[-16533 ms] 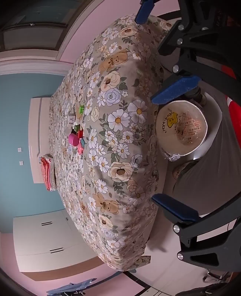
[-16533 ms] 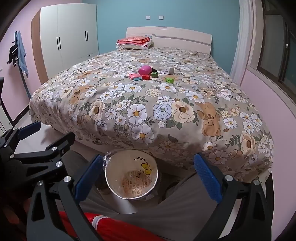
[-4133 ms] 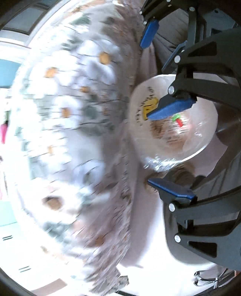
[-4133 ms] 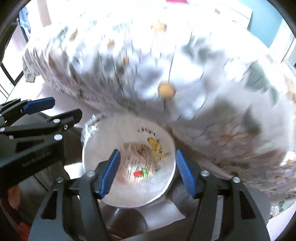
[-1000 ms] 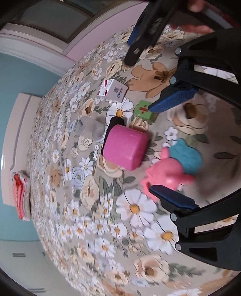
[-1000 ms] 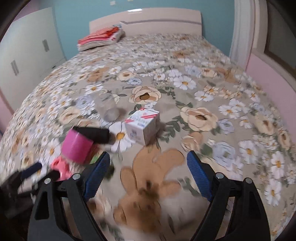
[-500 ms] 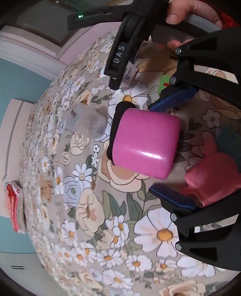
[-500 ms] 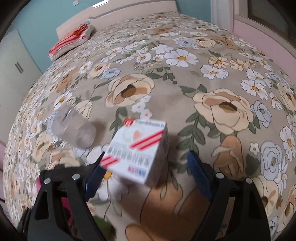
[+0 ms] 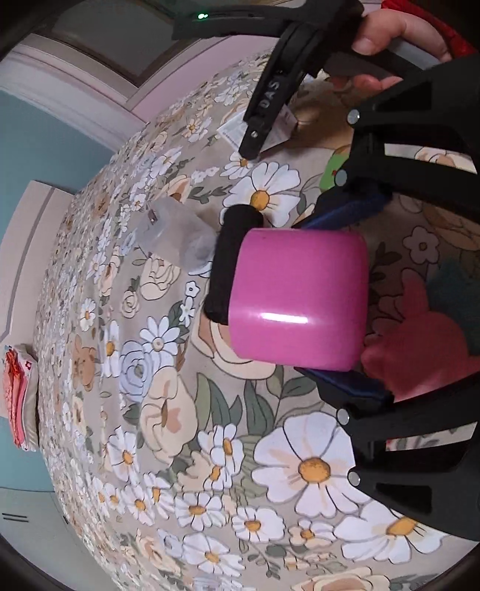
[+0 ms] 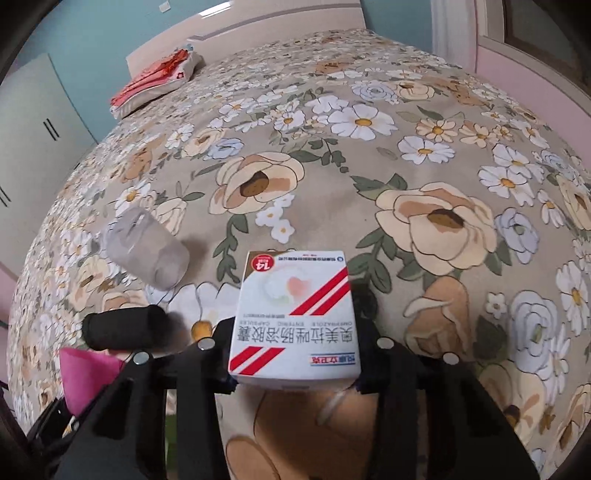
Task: Collect trash
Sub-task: 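Grasp the pink cup with the left tool while the right tool grasps the white medicine box, then lift the pink cup and medicine box and carry them toward the lined bowl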
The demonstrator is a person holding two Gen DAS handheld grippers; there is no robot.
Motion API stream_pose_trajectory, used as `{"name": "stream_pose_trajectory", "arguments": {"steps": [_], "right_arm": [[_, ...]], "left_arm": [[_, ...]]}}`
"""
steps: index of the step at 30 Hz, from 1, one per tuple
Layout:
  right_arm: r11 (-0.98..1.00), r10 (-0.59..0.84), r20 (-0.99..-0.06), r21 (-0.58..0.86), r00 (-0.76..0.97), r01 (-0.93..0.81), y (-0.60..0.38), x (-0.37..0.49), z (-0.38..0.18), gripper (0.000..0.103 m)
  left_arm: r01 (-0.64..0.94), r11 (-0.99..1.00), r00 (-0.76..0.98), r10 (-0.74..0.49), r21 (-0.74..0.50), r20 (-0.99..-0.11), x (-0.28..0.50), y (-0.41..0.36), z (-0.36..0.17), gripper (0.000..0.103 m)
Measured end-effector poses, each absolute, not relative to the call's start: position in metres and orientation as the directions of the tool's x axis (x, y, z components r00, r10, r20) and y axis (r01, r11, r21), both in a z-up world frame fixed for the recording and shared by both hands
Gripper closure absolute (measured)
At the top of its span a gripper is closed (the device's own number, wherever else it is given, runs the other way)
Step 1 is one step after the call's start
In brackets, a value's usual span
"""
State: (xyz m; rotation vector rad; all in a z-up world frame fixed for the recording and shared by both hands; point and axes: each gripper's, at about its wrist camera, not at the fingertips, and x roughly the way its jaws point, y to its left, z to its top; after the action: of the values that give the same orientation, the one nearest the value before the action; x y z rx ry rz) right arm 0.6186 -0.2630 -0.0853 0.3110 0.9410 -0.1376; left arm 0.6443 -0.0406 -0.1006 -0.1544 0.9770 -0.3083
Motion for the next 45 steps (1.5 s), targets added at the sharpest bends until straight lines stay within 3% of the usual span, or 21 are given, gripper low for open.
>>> {"name": "stream_pose_trajectory", "arguments": {"steps": [20, 35, 45], "right_arm": [[0.977, 0.028, -0.691, 0.171, 0.722, 0.126, -0.247, 0.519, 0.045, 0.058], [0.994, 0.053, -0.566, 0.108, 0.823, 0.010, -0.207, 0.399, 0.146, 0.058], [0.995, 0.090, -0.501, 0.078, 0.861, -0.058, -0.183, 0.304, 0.183, 0.058]], "left_arm": [[0.220, 0.955, 0.663, -0.297, -0.200, -0.687, 0.552, -0.036, 0.031, 0.036], [0.202, 0.966, 0.787, -0.257, -0.159, -0.562, 0.420, -0.017, 0.141, 0.036], [0.190, 0.974, 0.834, -0.227, -0.124, -0.504, 0.322, -0.003, 0.183, 0.036]]}}
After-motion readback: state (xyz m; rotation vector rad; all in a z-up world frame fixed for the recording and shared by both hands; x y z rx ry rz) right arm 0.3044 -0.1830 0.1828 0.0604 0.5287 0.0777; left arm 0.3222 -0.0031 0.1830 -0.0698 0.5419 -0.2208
